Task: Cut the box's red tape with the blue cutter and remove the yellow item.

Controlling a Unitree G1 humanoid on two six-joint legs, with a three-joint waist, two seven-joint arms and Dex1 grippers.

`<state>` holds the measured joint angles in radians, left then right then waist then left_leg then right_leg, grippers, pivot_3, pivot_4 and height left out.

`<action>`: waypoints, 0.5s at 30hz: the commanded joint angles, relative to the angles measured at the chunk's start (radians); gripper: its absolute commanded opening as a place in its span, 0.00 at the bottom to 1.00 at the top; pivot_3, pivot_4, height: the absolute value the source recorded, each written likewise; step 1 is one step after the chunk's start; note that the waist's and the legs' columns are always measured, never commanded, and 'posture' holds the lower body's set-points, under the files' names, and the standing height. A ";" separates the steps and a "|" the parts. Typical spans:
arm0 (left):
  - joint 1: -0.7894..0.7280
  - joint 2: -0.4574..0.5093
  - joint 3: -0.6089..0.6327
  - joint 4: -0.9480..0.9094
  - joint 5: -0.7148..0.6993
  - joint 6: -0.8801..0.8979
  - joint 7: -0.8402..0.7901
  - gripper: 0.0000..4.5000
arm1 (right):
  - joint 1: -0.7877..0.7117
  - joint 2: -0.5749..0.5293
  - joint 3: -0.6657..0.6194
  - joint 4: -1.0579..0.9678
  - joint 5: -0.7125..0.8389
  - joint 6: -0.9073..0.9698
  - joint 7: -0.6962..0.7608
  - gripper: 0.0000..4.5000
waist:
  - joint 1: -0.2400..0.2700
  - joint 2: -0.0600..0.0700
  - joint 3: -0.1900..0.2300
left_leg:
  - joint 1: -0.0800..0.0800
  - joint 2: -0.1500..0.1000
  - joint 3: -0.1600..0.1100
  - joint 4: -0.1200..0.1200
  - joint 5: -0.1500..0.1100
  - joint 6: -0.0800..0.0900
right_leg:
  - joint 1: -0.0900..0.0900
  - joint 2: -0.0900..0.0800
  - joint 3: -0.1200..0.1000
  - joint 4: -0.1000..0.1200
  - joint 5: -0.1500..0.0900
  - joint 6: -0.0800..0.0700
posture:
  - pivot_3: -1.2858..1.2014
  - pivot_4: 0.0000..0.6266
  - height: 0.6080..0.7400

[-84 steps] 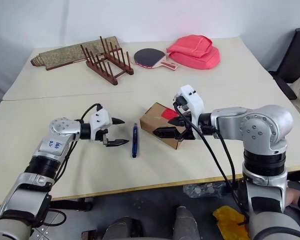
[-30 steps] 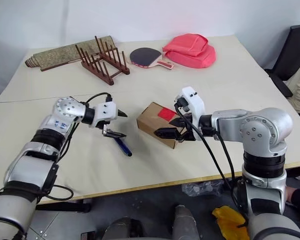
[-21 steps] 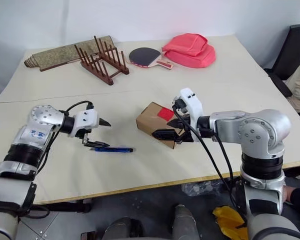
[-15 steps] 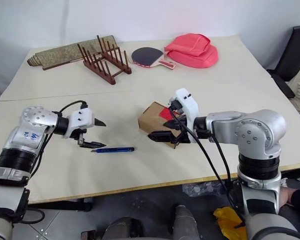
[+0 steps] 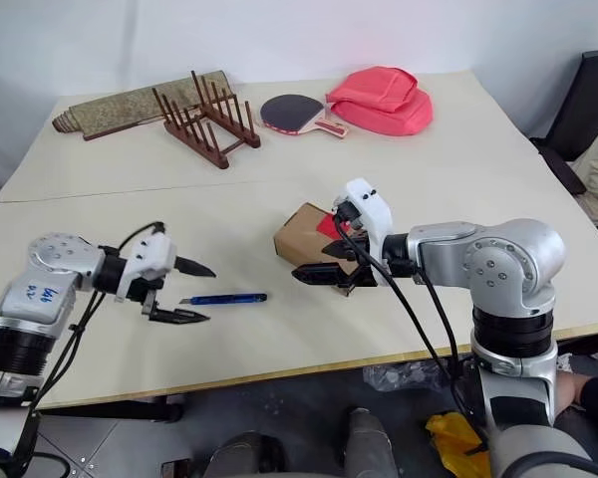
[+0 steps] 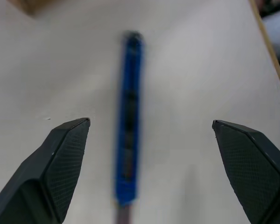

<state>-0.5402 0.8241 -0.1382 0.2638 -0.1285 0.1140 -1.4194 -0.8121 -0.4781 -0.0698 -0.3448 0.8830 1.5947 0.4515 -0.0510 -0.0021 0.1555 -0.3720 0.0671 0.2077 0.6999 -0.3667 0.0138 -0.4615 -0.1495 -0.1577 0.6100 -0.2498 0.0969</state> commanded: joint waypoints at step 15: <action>-0.080 0.003 -0.143 0.220 0.162 -0.170 -0.026 0.70 | -0.020 -0.044 -0.025 -0.030 0.004 0.010 0.015 1.00 | 0.000 0.001 -0.001 | 0.004 0.000 -0.001 0.001 0.002 0.001 | 0.001 -0.001 0.002 0.004 0.000 -0.002 | 0.52 0.24 1.00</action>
<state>-0.6574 0.8088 -0.2314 0.4611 -0.0376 -0.0767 -1.4346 -0.8121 -0.5074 -0.0739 -0.3456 0.8791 1.6039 0.4536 -0.0505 -0.0013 0.1540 -0.3683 0.0672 0.2065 0.7015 -0.3647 0.0149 -0.4602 -0.1502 -0.1559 0.6148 -0.2502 0.0942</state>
